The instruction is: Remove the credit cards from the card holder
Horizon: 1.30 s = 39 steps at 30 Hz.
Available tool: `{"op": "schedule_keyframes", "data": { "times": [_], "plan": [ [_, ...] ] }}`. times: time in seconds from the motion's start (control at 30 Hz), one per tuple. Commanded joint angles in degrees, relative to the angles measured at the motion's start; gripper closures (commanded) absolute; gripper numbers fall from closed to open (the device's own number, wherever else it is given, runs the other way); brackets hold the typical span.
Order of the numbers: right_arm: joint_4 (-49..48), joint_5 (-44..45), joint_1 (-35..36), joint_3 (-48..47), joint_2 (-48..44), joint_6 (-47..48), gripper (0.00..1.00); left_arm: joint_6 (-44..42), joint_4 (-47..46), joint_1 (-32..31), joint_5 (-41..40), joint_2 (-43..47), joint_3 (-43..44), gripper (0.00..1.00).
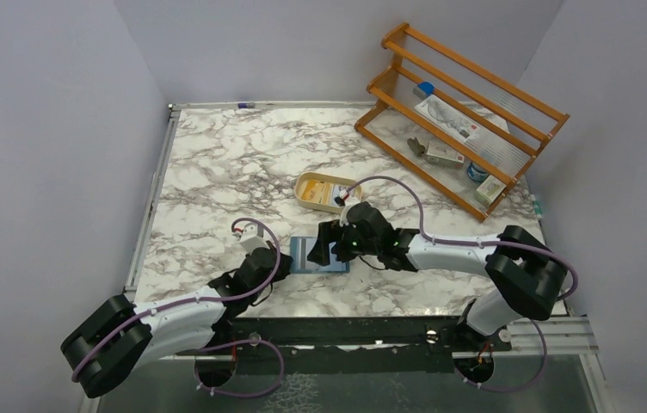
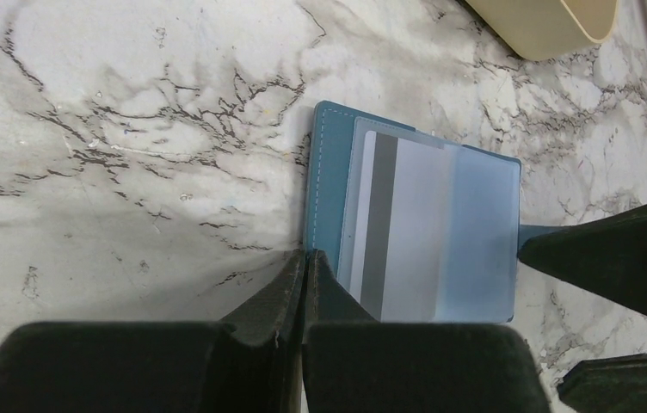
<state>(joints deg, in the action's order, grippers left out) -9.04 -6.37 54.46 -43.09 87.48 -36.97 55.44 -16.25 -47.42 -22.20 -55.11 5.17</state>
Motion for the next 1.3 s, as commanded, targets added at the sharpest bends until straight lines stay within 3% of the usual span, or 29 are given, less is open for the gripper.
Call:
{"op": "schedule_keyframes", "data": {
  "times": [0.0, 0.9, 1.27],
  "plan": [
    [-10.86, -7.51, -0.30, 2.09, 2.64, -3.73, 0.13, 0.23, 0.21, -0.03, -0.57, 0.45, -1.37, 1.00],
    [-28.65, -13.76, -0.32, 5.52, 17.22, -16.54, 0.17, 0.33, -1.45, 0.02, 0.10, -1.85, -1.74, 1.00],
    [-46.38, -16.00, -0.30, 9.25, 21.06, -24.11, 0.18, 0.46, -1.44, -0.02, 0.18, -1.40, -1.99, 1.00]
  ]
}}
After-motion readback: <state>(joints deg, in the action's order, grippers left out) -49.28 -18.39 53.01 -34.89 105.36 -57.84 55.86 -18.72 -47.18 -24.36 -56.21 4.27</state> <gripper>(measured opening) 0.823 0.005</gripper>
